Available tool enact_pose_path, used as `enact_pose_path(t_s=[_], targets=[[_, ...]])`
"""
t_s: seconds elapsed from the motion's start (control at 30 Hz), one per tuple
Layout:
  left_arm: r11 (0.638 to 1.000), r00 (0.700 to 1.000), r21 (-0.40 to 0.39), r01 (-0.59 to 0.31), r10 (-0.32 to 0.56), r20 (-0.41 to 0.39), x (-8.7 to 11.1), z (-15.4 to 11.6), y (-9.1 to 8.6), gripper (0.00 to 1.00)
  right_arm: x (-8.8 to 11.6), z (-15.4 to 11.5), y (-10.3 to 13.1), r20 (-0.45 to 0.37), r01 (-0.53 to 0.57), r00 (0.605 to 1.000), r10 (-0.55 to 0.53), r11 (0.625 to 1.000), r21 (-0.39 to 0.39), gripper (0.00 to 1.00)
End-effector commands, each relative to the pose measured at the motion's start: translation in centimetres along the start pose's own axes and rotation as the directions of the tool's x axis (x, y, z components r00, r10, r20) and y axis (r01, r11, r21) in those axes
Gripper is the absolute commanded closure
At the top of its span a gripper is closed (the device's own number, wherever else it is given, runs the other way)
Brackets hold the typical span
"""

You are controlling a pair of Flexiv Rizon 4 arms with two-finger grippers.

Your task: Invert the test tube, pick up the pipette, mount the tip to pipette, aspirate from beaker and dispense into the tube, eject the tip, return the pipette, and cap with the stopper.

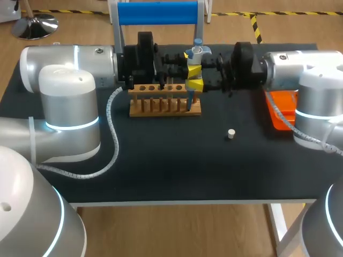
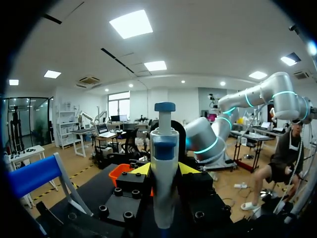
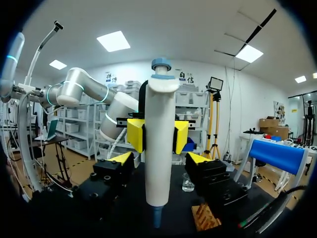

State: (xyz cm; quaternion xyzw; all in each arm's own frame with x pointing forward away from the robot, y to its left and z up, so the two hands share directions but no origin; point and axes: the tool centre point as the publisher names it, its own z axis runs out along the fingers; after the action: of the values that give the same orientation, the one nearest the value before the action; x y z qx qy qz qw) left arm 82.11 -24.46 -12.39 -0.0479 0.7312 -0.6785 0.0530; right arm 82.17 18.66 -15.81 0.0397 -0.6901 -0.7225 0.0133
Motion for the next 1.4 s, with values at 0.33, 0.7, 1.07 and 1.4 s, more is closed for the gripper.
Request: enact_pose_path(t_s=[0.33, 0.7, 1.07, 1.4], targets=[[1.000, 1.000, -0.001, 0.001, -0.001, -0.001, 0.0, -0.1, 0.0, 1.00, -2.6, -8.0, 0.7, 0.047, 0.000, 0.999, -0.001, 1.000, 0.016, 0.00], [1.000, 1.000, -0.001, 0.001, -0.001, -0.001, 0.0, -0.1, 0.0, 1.00, -9.5, -10.4, 0.2, 0.163, -0.030, 0.987, 0.016, 0.996, 0.087, 0.00], [1.000, 1.000, -0.001, 0.001, -0.001, -0.001, 0.0, -0.1, 0.0, 1.00, -16.5, -8.9, 0.1, 0.241, -0.029, 0.971, -0.007, 0.989, 0.148, 0.00], [1.000, 1.000, -0.001, 0.001, -0.001, -0.001, 0.0, -0.1, 0.0, 1.00, -20.6, -6.8, -0.7, 0.282, -0.046, 0.959, -0.011, 0.980, 0.195, 0.00]])
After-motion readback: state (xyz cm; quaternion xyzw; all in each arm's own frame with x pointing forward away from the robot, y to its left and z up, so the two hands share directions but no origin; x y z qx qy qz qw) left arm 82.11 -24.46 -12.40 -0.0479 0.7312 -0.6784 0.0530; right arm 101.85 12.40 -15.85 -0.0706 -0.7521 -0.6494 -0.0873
